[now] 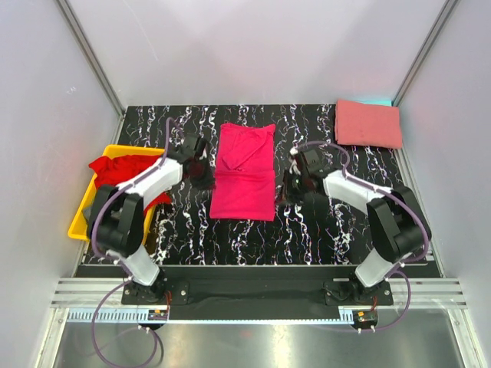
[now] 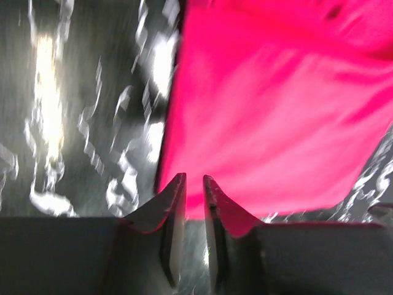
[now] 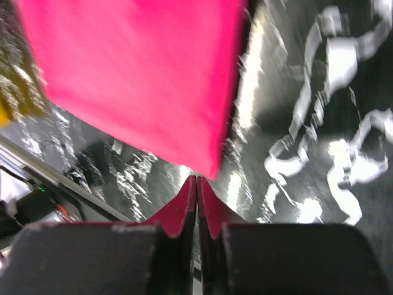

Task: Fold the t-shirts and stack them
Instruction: Fold the tshirt

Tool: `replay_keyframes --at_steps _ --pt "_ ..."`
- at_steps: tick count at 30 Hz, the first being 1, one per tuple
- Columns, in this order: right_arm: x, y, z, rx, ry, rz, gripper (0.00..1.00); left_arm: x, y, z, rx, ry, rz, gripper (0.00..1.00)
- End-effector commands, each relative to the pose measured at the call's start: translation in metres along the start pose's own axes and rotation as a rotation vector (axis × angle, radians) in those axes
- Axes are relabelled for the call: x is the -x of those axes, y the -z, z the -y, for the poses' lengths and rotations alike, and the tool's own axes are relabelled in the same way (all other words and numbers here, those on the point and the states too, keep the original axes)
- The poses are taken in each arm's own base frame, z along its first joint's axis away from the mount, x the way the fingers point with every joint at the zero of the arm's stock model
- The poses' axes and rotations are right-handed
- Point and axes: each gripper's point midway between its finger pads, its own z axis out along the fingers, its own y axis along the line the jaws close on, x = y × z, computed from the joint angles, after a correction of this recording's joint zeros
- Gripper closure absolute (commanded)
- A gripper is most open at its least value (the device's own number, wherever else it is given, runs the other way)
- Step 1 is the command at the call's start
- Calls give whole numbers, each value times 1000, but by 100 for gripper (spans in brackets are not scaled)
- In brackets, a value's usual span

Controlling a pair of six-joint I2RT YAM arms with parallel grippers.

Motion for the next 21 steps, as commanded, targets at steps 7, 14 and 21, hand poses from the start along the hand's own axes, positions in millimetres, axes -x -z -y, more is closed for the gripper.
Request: replay_keyframes --at_steps 7,14,21 --pt "102 -24 -27 34 98 141 96 74 -45 28 -152 34 16 82" --pt "149 -40 -10 20 71 185 93 114 -52 42 -241 74 63 81" --pt "161 -57 13 -28 47 165 93 113 -85 26 -150 93 13 80"
